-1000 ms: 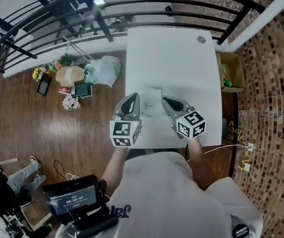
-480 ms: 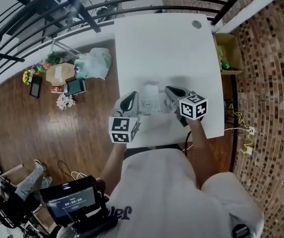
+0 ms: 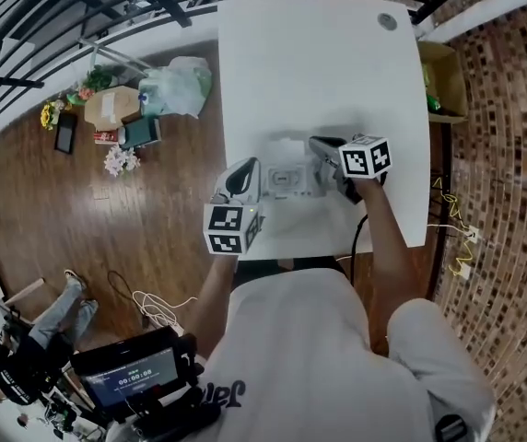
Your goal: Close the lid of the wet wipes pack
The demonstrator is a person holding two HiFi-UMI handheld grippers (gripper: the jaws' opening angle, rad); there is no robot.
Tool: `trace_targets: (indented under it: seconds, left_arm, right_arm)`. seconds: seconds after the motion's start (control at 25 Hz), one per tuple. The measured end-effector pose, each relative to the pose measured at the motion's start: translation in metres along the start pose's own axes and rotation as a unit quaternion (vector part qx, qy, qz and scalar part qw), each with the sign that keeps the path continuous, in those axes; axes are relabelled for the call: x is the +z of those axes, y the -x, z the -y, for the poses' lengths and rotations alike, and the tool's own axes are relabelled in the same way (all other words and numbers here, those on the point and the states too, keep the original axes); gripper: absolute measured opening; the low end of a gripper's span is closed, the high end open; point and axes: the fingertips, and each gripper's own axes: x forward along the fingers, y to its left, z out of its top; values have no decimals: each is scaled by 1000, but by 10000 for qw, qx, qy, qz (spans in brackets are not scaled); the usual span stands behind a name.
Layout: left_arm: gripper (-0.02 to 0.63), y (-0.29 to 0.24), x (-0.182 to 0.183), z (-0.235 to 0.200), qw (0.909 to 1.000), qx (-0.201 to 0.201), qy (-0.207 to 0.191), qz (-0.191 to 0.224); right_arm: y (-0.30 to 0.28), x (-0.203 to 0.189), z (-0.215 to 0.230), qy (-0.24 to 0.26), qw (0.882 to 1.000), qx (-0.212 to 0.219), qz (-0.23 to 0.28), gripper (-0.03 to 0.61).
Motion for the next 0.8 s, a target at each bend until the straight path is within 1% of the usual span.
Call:
trace_targets:
  seconds: [0.12, 0.24, 0.36, 0.48, 0.6, 0.68, 0.8]
  left_arm:
    - [15, 3, -3, 6, 9998, -42, 118, -147]
    - [15, 7, -7, -1, 9999, 64, 103, -91]
    - [15, 10, -9, -7, 9998, 142, 133, -73]
    - [15, 16, -10, -9, 9993, 158, 343, -52]
    - [15, 21, -2, -10, 9986, 141, 504, 120]
    - [15, 23, 4, -8, 9986, 102, 484, 186]
    - [15, 26, 4, -6, 9987, 68, 458, 211]
  right_arm:
    - [-10, -1, 10, 12, 9993, 119, -365, -8]
    - [-20, -2, 6, -23, 9974, 403, -604, -9]
    - [-23, 9, -2, -67, 9967, 647, -482, -9]
    - [-18, 14, -11, 18, 9969, 685, -395, -9]
    - [-11, 16, -25, 192, 9959, 805, -378, -9]
    - [-8, 13, -37, 342, 9946, 882, -430, -9]
    - [-7, 4, -53, 620, 9927, 861, -570, -9]
